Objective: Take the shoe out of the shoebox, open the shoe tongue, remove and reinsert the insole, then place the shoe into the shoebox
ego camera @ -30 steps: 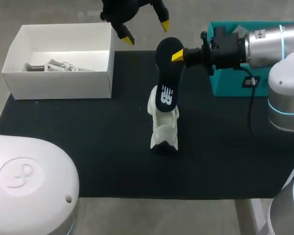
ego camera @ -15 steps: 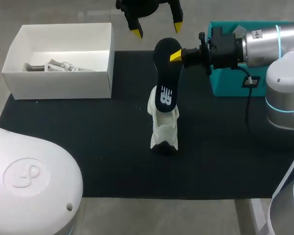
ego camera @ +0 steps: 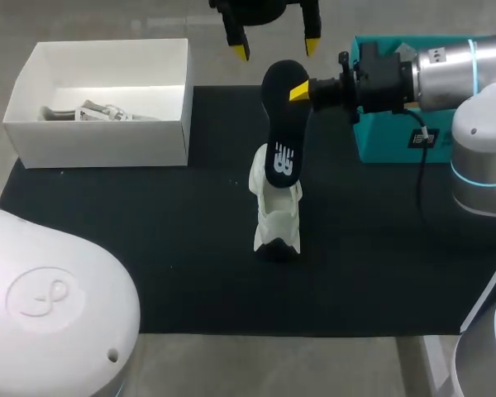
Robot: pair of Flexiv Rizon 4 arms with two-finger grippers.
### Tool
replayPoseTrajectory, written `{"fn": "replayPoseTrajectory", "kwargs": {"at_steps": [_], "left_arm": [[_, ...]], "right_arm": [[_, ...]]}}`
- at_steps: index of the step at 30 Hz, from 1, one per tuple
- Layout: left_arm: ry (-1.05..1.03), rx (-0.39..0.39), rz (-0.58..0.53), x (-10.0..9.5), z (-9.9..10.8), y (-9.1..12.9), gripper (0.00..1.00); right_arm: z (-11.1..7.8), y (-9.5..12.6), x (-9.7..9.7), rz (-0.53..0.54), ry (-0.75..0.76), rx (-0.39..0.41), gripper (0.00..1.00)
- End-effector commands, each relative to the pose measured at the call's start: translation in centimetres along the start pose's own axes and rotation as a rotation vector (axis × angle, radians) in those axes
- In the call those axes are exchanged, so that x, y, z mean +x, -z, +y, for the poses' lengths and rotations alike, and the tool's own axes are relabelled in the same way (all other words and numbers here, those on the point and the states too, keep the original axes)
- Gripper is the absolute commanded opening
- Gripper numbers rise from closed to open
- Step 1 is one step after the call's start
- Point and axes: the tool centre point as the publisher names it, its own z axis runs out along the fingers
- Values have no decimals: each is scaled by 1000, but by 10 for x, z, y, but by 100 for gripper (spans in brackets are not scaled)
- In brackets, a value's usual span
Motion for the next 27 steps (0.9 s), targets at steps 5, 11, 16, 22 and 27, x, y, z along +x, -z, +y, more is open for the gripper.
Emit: {"fn": "replayPoseTrajectory", "kwargs": {"at_steps": [5, 11, 16, 22, 27], "left_arm": [[-18, -33, -17, 1, -4, -1, 100], [-14, -37, -27, 1, -4, -3, 100], [-3, -29, -42, 2, -5, -5, 100], [-7, -19, -64, 3, -7, -8, 100], [-8, -10, -96, 5, -8, -11, 100]], "right_arm": [[1, -2, 1, 2, 1, 3, 0], [1, -2, 1, 3, 1, 3, 0], [0, -3, 0, 2, -3, -1, 0], [-1, -3, -1, 4, -7, -2, 0], [-1, -4, 0, 5, -7, 0, 0]]}}
